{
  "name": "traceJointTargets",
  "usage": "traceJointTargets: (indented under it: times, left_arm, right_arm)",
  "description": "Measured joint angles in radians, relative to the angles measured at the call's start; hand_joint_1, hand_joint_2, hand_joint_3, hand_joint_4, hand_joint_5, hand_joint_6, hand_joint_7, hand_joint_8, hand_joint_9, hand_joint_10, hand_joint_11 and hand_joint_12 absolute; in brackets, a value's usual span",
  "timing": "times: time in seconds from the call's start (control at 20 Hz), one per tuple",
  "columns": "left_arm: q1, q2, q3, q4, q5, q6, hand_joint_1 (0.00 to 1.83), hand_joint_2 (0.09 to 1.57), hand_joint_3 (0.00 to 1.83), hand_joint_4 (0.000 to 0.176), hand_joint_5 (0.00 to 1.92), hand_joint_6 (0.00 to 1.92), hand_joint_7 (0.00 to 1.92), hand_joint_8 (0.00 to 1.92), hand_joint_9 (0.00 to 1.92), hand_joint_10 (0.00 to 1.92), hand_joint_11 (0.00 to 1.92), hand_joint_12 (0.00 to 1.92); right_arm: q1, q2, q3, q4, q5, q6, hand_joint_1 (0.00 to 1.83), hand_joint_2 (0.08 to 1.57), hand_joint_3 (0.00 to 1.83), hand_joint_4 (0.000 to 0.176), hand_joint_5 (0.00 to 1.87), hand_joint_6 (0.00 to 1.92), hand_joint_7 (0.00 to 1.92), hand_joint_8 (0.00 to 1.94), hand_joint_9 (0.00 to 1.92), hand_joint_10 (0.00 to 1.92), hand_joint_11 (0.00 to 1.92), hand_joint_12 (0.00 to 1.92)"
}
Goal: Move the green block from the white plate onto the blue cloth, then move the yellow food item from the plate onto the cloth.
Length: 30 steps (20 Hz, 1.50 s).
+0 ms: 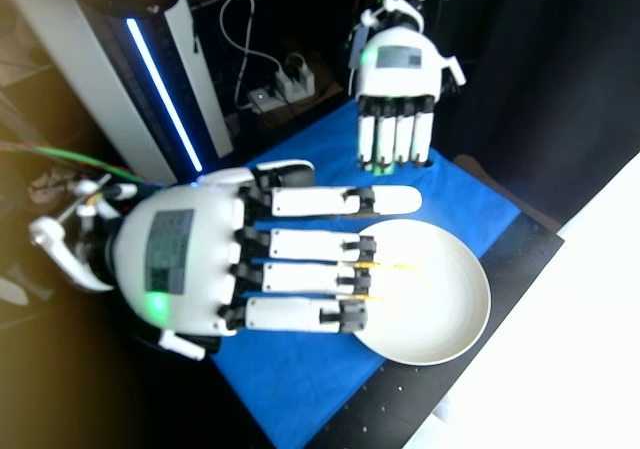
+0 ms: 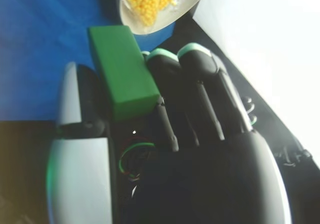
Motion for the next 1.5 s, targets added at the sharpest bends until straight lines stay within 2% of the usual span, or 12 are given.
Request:
traceJointTargets:
  times: [0.3,0.45,0.8,0.9,1.0,1.1,1.15,1.2,1.3,1.35,1.4,1.5]
  left_arm:
    - [0.050,-0.001,0.000,0.000,0.018,-0.014,1.16,1.12,0.00,0.000,0.99,0.95,1.00,1.05,0.89,1.55,0.68,1.90]
    - [0.061,-0.020,0.009,-0.001,0.031,-0.014,1.26,1.11,0.00,0.000,1.01,0.69,1.01,1.17,0.94,1.26,0.69,1.69]
    - [0.081,-0.069,0.060,-0.005,0.069,-0.014,1.26,1.12,0.00,0.000,1.02,0.63,0.97,1.27,0.92,1.31,0.77,1.67]
    - [0.086,-0.085,0.061,-0.004,0.088,-0.015,1.27,1.10,0.00,0.000,1.04,0.62,1.04,1.14,0.98,1.14,0.79,1.54]
    - [0.086,-0.090,0.064,-0.005,0.085,-0.015,1.28,1.09,0.00,0.000,1.03,0.68,1.07,1.06,1.03,0.95,0.81,1.45]
    - [0.086,-0.090,0.068,-0.005,0.088,-0.015,1.28,1.09,0.00,0.000,1.04,0.67,1.08,1.04,1.04,0.90,0.81,1.42]
    - [0.093,-0.090,0.070,-0.005,0.086,-0.015,1.28,1.08,0.00,0.000,1.04,0.68,1.09,1.01,1.07,0.87,0.84,1.39]
    - [0.097,-0.091,0.071,-0.005,0.092,-0.015,1.37,1.07,0.00,0.000,1.03,0.64,1.09,0.84,1.06,1.10,0.85,1.30]
    - [0.099,-0.091,0.071,-0.005,0.098,-0.015,1.37,1.11,0.00,0.000,0.84,1.05,1.00,0.88,1.01,1.16,0.68,1.16]
    - [0.098,-0.091,0.071,-0.005,0.097,-0.015,1.27,0.99,0.00,0.000,0.77,0.45,0.81,0.44,0.77,0.71,0.45,1.12]
    - [0.099,-0.091,0.071,-0.005,0.097,-0.016,1.22,0.91,0.00,0.000,0.81,0.17,0.82,0.20,0.73,0.48,0.31,1.10]
    - [0.098,-0.091,0.071,-0.005,0.095,-0.016,1.13,0.83,0.00,0.003,0.76,0.02,0.80,0.06,0.70,0.40,0.35,1.17]
  right_arm:
    - [0.000,-0.005,0.000,-0.001,0.000,0.000,0.65,0.78,0.00,0.112,0.28,0.00,0.35,0.00,0.37,0.00,0.00,1.28]
    - [0.000,-0.005,0.000,-0.002,0.000,0.000,0.64,0.76,0.00,0.104,0.28,0.00,0.37,0.00,0.39,0.01,0.00,1.33]
    - [0.000,-0.005,0.000,0.001,0.000,0.000,0.67,0.75,0.00,0.101,0.27,0.00,0.33,0.00,0.35,0.01,0.00,1.18]
    - [0.000,-0.006,-0.003,-0.002,0.000,0.000,0.74,0.84,0.02,0.044,0.24,0.01,0.33,0.00,0.31,0.01,0.00,0.76]
    - [0.000,-0.006,-0.003,-0.001,0.000,0.000,0.80,0.87,0.00,0.003,0.21,0.00,0.31,0.00,0.32,0.01,0.00,0.70]
    - [0.000,-0.005,-0.003,0.001,0.000,0.000,0.80,0.87,0.00,0.006,0.23,0.01,0.34,0.01,0.35,0.01,0.01,0.71]
    - [0.000,-0.005,-0.003,0.002,0.000,0.000,0.76,0.87,0.00,0.026,0.23,0.01,0.33,0.01,0.32,0.01,0.01,0.67]
    - [0.000,-0.005,-0.003,0.001,0.000,0.000,0.77,0.87,0.00,0.024,0.24,0.01,0.36,0.01,0.35,0.02,0.03,0.68]
    - [0.000,-0.006,-0.003,0.001,0.000,0.000,0.73,0.88,0.00,0.034,0.23,0.00,0.34,0.00,0.34,0.01,0.02,0.67]
    - [0.000,-0.006,-0.003,0.001,0.000,0.000,0.75,0.88,0.00,0.033,0.23,0.00,0.33,0.00,0.33,0.00,0.01,0.67]
    - [0.000,-0.006,-0.003,0.002,0.000,0.000,0.75,0.88,0.00,0.035,0.23,0.00,0.32,0.00,0.32,0.00,0.01,0.67]
    - [0.000,-0.006,-0.003,0.002,0.000,0.000,0.74,0.90,0.00,0.029,0.23,0.00,0.34,0.00,0.35,0.00,0.02,0.67]
